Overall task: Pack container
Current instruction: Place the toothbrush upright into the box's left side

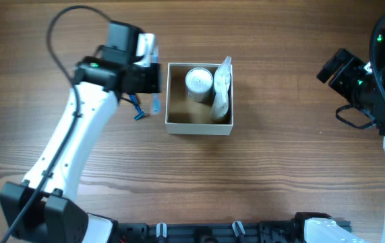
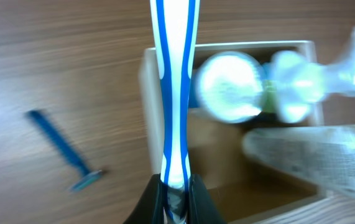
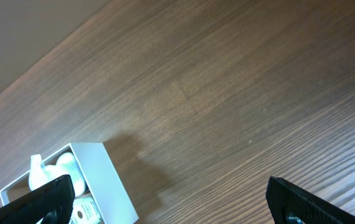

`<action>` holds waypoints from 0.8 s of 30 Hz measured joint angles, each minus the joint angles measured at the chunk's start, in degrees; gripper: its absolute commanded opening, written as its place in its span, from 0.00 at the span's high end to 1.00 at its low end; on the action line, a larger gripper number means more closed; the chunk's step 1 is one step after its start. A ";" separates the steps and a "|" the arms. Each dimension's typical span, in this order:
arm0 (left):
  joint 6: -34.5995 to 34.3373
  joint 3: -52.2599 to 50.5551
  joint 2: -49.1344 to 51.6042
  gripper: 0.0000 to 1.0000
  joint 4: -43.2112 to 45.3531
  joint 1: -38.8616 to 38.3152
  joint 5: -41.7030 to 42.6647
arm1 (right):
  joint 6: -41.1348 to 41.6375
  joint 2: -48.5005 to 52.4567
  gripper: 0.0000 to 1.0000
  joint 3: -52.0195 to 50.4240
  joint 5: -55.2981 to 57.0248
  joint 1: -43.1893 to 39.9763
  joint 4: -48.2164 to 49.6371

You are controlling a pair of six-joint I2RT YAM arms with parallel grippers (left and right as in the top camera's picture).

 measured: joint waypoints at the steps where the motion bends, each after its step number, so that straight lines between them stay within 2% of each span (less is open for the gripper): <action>1: -0.39 0.00 0.50 0.96 1.20 -1.46 -0.20 | 0.00 0.00 0.00 0.00 0.00 0.00 0.00; 6: -2.01 0.00 4.96 0.96 4.35 -5.42 -0.63 | 0.00 0.00 0.00 0.00 0.00 0.00 0.00; 12: -3.19 -0.02 12.37 0.94 5.57 -6.23 -1.14 | 0.00 0.00 0.00 0.00 0.02 0.00 0.00; 16: -3.61 -0.02 14.51 0.75 5.51 -6.23 -1.51 | 0.00 0.00 0.00 0.00 0.00 0.00 0.00; 24: -6.19 -0.02 10.29 0.52 2.62 -6.23 -2.38 | 0.00 0.00 0.00 0.00 0.00 0.00 0.00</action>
